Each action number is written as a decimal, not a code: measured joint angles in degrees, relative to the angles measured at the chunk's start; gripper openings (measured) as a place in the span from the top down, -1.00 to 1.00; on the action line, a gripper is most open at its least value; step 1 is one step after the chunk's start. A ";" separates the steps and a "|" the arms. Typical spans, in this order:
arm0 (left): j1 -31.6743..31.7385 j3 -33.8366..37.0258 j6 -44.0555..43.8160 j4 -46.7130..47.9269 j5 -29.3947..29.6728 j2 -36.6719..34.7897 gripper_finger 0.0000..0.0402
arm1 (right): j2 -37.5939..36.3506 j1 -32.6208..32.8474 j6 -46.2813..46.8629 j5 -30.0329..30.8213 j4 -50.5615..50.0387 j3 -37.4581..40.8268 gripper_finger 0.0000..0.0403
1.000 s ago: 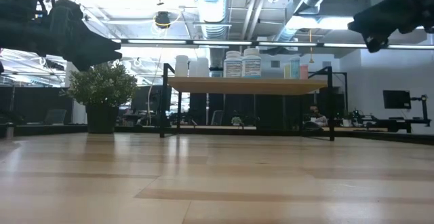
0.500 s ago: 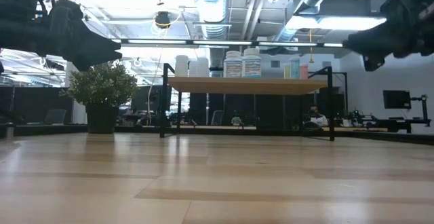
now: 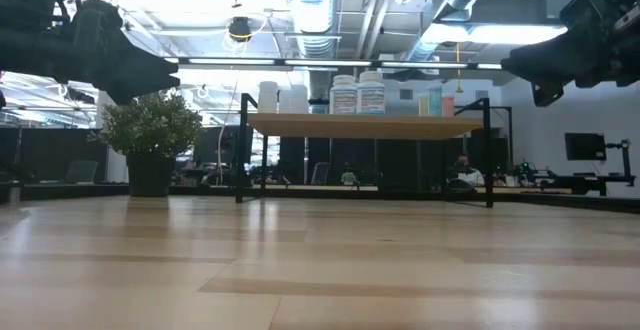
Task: Pick and place medicine bottles onto shelf by color
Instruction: Return to Home Position
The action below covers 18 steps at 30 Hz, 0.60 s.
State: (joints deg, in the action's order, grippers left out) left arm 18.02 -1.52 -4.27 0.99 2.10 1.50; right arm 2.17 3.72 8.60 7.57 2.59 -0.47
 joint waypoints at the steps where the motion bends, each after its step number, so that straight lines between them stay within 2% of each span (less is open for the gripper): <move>1: 0.02 0.00 0.00 0.00 -0.01 0.00 -0.10 | 0.02 0.00 -0.02 0.00 0.00 0.02 0.41; 18: 0.00 0.00 0.00 0.00 -0.01 0.00 -0.10 | 0.03 -0.02 -0.02 -0.07 -0.35 0.11 0.41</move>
State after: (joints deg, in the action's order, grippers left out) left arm 18.02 -1.52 -4.27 0.99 2.09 1.50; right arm 2.20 3.70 8.58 7.51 2.24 -0.36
